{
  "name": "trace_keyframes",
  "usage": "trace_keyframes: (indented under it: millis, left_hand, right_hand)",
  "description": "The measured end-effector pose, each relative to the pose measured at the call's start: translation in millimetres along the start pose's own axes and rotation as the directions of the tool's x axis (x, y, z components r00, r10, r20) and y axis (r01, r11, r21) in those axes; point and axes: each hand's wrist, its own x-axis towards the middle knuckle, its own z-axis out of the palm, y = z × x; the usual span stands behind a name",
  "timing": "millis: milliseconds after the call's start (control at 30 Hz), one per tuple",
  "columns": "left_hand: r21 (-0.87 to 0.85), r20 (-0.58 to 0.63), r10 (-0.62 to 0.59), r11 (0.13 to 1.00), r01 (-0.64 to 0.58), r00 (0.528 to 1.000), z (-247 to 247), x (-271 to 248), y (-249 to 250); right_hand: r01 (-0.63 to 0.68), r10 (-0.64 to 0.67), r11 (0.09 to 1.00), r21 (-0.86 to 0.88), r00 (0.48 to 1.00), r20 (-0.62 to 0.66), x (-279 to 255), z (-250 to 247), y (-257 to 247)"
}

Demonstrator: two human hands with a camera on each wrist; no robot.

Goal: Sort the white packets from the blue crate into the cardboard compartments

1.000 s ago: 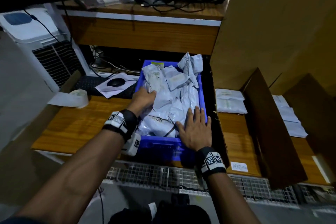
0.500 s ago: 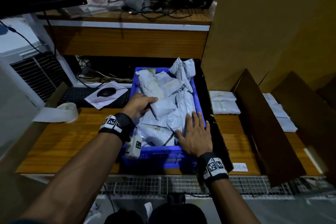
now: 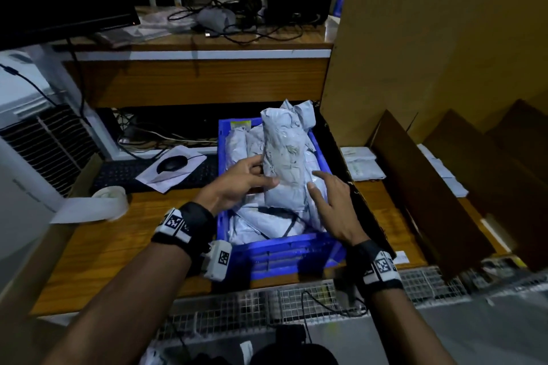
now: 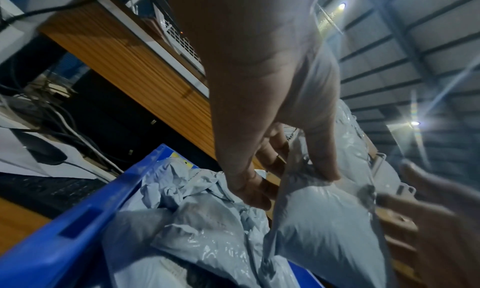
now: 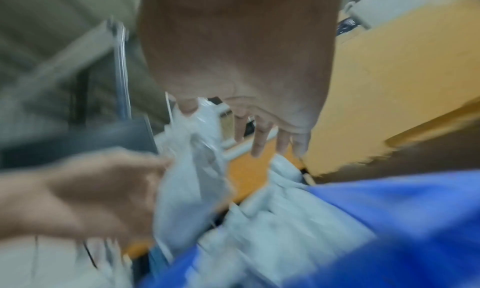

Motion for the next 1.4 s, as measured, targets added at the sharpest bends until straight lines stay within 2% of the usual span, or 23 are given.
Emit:
trace_keyframes:
  millis: [133,233,300,433,667,767,833,867,967,1033,1100,1167,1200,1300,1333,1367,1400]
  left_hand:
    - [0.056,0.063,0.043,0.997,-0.046,0.997,9.7,-7.9,2.4]
    - [0.095,0.105,0.038,0.994,-0.048,0.994,13.8,-14.1,-1.2]
    - [0.131,0.129,0.023,0.991,-0.04,0.991,14.6,-17.5,-4.2]
    - [0.237,0.126,0.021,0.97,-0.05,0.992,10.4,-21.0,-6.2]
    - [0.391,0.042,0.065,0.917,-0.076,0.997,3.2,-20.7,1.1]
    - [0.483,-0.023,0.119,0.871,-0.093,0.993,4.6,-18.3,2.1]
    - [0.615,-0.115,0.257,0.777,-0.134,0.96,11.3,-21.0,6.9]
    - [0.674,-0.126,0.357,0.715,-0.184,0.925,15.8,-23.1,9.5]
    - [0.837,-0.016,0.604,0.445,-0.32,0.797,27.4,-27.8,12.3]
    - [0.913,0.075,0.669,0.253,-0.321,0.739,35.9,-29.8,11.5]
    - [0.911,0.165,0.683,0.171,-0.375,0.712,44.9,-32.3,11.6]
    - [0.863,0.21,0.674,0.213,-0.458,0.708,50.3,-33.5,10.1]
    - [0.833,0.182,0.673,0.282,-0.476,0.717,50.9,-32.9,9.7]
    - [0.743,-0.028,0.652,0.521,-0.42,0.758,44.4,-26.8,8.6]
    - [0.697,-0.078,0.59,0.608,-0.379,0.803,41.3,-25.8,9.5]
    - [0.64,-0.09,0.485,0.698,-0.323,0.87,38.6,-26.1,11.9]
    - [0.579,-0.062,0.358,0.773,-0.259,0.931,36.0,-26.8,14.0]
  right_hand:
    - [-0.039,0.019,0.932,0.359,0.998,0.059,-2.0,-14.9,-48.0]
    - [-0.118,0.13,0.861,0.495,0.991,0.01,12.1,-19.5,-59.6]
    - [-0.117,0.169,0.813,0.57,0.985,-0.039,22.5,-26.1,-60.3]
    - [-0.041,0.111,0.777,0.628,0.991,-0.072,28.6,-42.6,-62.0]
    - [-0.175,0.227,0.665,0.726,0.974,0.027,31.0,-51.0,-44.2]
    - [-0.261,0.367,0.669,0.696,0.93,-0.004,32.1,-48.7,-39.5]
    - [-0.351,0.461,0.667,0.657,0.887,0.006,28.3,-48.4,-45.1]
    - [-0.4,0.482,0.642,0.653,0.874,0.061,25.2,-48.9,-49.0]
    - [-0.45,0.385,0.512,0.732,0.882,0.272,14.9,-51.3,-64.5]
    - [-0.407,0.317,0.432,0.805,0.904,0.286,11.1,-49.5,-68.9]
    - [-0.364,0.325,0.403,0.84,0.915,0.24,9.8,-46.1,-67.4]
    - [-0.355,0.328,0.367,0.86,0.914,0.237,9.2,-45.7,-60.5]
    - [-0.357,0.319,0.318,0.878,0.913,0.256,8.9,-47.2,-56.3]
    - [-0.346,0.272,0.111,0.932,0.912,0.306,5.8,-55.6,-47.6]
    - [-0.337,0.254,0.076,0.939,0.917,0.308,4.7,-57.9,-46.9]
    - [-0.329,0.232,0.058,0.943,0.923,0.308,3.9,-59.5,-47.3]
    - [-0.324,0.217,0.053,0.944,0.927,0.306,3.4,-60.4,-48.1]
